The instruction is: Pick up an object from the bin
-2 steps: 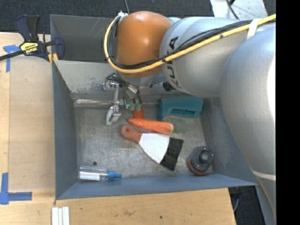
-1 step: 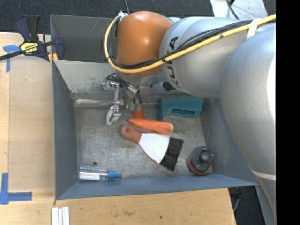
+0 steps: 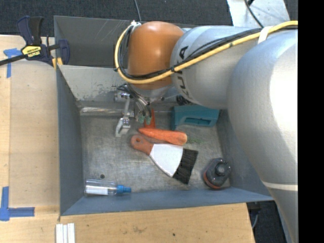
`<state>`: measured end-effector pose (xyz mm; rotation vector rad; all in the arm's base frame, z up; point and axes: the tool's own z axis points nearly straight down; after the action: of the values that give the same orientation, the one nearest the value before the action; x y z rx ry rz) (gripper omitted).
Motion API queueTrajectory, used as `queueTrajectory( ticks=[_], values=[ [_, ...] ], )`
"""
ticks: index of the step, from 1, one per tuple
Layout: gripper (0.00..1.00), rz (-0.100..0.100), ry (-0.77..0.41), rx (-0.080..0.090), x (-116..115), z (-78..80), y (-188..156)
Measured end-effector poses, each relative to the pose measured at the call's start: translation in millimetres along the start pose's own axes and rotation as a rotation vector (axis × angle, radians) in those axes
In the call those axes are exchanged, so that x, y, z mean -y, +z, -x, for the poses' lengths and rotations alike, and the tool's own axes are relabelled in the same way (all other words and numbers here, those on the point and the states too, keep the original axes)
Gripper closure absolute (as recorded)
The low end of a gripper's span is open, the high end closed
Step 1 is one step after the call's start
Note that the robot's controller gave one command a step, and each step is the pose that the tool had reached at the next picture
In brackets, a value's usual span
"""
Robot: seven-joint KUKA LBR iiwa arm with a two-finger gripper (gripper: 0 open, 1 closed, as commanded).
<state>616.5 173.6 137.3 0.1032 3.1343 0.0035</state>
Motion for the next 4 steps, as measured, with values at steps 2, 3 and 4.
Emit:
queueTrajectory(
  ticks=[2, 3, 4],
  values=[
    [0.0, -0.002, -0.214, -0.001, 54.2, 9.1, 33.1],
    [0.0, 0.001, -0.096, -0.002, 82.2, 5.3, 31.1],
    [1.0, 0.015, -0.243, -0.015, 99.0, 7.6, 51.5]
  ],
)
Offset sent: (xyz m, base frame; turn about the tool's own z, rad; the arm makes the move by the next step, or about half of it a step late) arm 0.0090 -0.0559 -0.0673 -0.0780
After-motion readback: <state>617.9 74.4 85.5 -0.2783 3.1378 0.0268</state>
